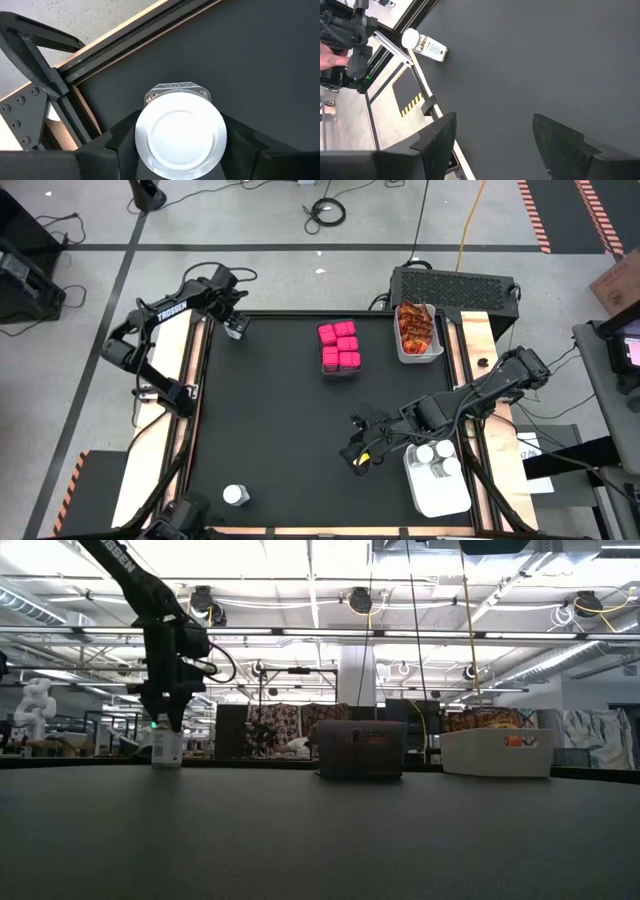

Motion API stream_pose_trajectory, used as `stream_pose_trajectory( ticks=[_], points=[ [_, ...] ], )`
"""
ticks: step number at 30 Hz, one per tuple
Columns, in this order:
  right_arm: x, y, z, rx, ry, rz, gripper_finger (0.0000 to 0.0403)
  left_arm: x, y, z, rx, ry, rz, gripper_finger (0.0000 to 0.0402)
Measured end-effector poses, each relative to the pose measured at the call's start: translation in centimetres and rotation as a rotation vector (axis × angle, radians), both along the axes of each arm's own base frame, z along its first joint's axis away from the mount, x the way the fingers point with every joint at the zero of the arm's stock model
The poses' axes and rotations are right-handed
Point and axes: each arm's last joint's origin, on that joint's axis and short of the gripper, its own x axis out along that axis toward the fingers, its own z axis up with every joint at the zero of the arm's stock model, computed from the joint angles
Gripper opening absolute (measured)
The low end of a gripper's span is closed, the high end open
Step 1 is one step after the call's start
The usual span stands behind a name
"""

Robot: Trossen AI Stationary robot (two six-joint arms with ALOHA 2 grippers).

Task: Sort spices by type
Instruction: Put the white seasoning bottle into the bottom white bin

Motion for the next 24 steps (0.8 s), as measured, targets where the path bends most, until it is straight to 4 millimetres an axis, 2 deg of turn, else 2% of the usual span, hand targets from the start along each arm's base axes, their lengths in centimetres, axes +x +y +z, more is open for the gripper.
stream_pose_trajectory(
  ticks=[6,12,19,24],
  points=[
    [0.0,0.0,0.0,-0.010,-0.001,0.011,0.0256,0.7,-1.4,0.5,-0.058,-0.037,-0.058,0.0208],
    [0.0,0.0,0.0,-0.013,-0.002,0.014,0.0256,1.9,-4.1,3.1,0.006,-0.085,-0.129,0.0208],
    [0.0,0.0,0.0,-0.028,-0.004,0.028,0.0256,4.0,-9.2,6.0,0.009,-0.209,-0.213,0.0208],
    [0.0,0.0,0.0,-0.032,-0.006,0.024,0.0256,6.5,-14.0,7.1,-0.012,-0.282,-0.327,0.0208]
  ],
)
